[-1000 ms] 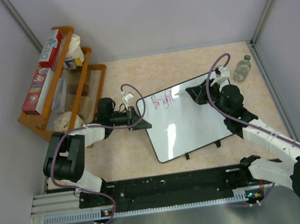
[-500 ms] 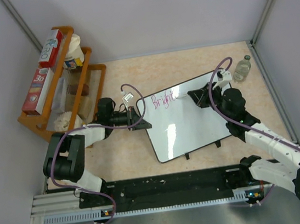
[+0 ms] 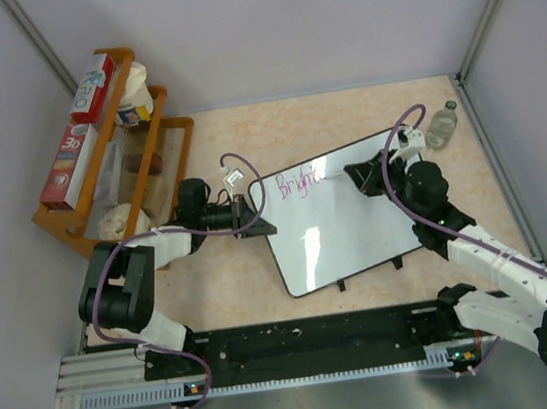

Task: Write a sentence on the whiteboard
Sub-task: Write with the whiteboard marker on the whiteboard.

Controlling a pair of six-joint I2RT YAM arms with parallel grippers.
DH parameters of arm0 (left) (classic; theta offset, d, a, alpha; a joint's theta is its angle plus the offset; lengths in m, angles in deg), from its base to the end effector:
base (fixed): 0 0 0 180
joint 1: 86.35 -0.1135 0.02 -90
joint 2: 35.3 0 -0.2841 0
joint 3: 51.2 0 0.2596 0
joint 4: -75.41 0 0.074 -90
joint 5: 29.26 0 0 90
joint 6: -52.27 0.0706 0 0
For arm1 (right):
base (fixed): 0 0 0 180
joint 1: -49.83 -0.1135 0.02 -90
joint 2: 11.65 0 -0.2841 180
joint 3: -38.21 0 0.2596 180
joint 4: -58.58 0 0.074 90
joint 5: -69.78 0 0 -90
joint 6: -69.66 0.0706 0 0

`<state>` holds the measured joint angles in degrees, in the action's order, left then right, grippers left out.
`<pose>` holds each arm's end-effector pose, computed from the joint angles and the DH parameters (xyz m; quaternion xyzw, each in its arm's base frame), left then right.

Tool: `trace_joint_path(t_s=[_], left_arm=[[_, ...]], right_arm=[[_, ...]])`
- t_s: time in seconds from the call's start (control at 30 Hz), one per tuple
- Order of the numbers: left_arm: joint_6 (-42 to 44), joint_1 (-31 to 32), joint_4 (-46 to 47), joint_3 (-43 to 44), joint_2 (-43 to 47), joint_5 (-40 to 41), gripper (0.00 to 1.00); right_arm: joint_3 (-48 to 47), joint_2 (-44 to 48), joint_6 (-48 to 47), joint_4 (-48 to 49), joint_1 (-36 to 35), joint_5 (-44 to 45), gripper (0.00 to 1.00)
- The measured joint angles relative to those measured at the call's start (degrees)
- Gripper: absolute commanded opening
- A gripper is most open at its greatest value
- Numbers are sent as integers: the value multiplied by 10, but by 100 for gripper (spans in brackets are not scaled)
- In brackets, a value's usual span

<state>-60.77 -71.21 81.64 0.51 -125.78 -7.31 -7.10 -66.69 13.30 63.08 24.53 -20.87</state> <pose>0.2816 -0.1440 0.1810 0.2183 0.7436 -0.5940 0.2160 0.2321 0.1106 0.2893 0.0499 0.7369 0.3353 0.5848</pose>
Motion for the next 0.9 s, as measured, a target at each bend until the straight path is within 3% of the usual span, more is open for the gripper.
trace_joint_path(t_s=[0.57,0.9], left_arm=[[1,0,1,0,0,-1,0],[1,0,1,0,0,-2,0]], right_arm=[[-19,18,-4,-13,8,26,0],[-39,-15,-6,1,11,18,0]])
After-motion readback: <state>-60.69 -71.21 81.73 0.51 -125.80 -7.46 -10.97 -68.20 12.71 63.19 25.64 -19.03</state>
